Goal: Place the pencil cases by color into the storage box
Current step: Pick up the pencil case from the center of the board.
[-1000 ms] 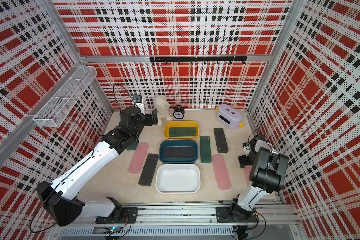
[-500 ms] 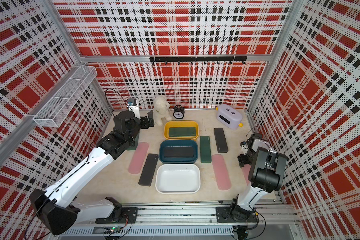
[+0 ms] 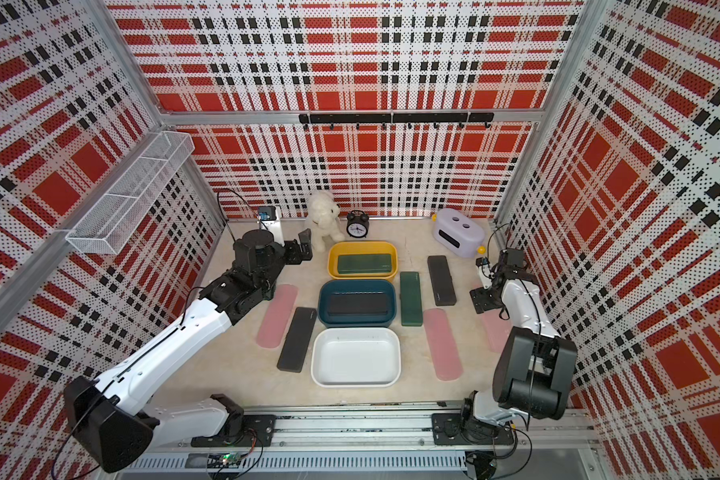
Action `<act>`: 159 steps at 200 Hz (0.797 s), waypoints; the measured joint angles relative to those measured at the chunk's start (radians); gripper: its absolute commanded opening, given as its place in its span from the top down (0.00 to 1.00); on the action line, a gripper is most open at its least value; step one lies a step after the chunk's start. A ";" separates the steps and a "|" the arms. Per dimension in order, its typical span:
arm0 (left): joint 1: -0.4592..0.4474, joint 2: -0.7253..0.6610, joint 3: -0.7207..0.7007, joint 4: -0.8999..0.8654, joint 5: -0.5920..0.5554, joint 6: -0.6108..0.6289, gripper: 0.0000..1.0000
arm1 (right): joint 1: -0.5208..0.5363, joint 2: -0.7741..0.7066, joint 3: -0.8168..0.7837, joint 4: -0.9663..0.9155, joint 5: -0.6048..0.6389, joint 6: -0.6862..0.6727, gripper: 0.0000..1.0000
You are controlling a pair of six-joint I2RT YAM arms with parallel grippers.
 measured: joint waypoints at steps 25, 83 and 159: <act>0.000 0.000 -0.010 0.001 -0.005 -0.013 0.01 | 0.071 -0.049 0.002 -0.001 -0.040 -0.011 0.32; 0.007 -0.001 -0.021 0.001 -0.026 -0.044 0.01 | 0.294 -0.106 0.081 -0.023 -0.122 -0.082 0.32; 0.060 -0.048 -0.040 -0.001 -0.039 -0.081 0.01 | 0.641 -0.063 0.222 -0.119 -0.107 -0.169 0.32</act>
